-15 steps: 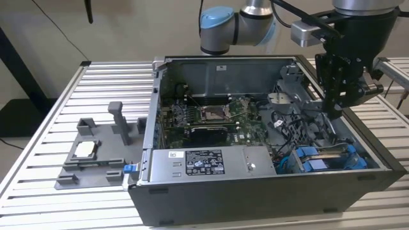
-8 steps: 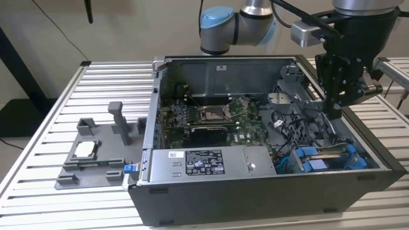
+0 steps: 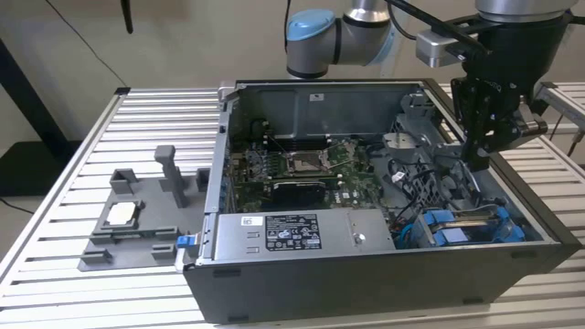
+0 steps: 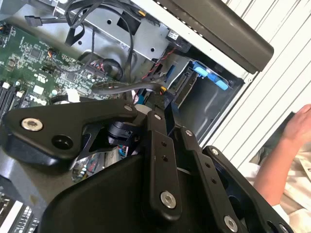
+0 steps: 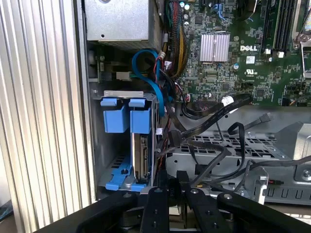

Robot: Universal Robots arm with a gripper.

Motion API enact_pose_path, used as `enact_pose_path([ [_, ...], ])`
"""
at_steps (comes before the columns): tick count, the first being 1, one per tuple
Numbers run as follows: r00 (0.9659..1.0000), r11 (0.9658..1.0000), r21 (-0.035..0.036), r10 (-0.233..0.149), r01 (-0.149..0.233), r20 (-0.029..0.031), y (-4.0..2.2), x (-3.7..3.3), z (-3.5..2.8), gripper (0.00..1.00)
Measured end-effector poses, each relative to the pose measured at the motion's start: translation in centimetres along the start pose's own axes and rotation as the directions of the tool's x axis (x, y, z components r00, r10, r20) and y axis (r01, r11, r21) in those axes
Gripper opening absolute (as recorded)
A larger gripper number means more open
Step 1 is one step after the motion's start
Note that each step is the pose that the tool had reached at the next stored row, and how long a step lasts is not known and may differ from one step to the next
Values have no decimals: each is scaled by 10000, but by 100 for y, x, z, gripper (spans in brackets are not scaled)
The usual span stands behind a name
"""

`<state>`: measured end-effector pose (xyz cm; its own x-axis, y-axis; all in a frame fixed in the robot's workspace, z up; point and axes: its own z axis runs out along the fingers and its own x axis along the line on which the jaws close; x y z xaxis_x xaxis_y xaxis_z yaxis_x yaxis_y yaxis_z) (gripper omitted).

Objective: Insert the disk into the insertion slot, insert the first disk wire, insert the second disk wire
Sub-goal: 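Insert the first disk wire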

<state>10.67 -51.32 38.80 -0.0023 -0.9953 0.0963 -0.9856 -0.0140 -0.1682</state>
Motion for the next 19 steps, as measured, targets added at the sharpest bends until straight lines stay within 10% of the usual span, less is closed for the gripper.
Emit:
enact_pose_path([
  [7,10000,9997,-260,-24,24,4,-45,43,19,19],
  [11,10000,9996,-265,-21,22,17,-43,49,17,20],
  [13,10000,9999,-156,-14,14,9,-18,49,13,27],
  [19,9999,9987,511,35,-29,-119,85,7,-9,27],
])
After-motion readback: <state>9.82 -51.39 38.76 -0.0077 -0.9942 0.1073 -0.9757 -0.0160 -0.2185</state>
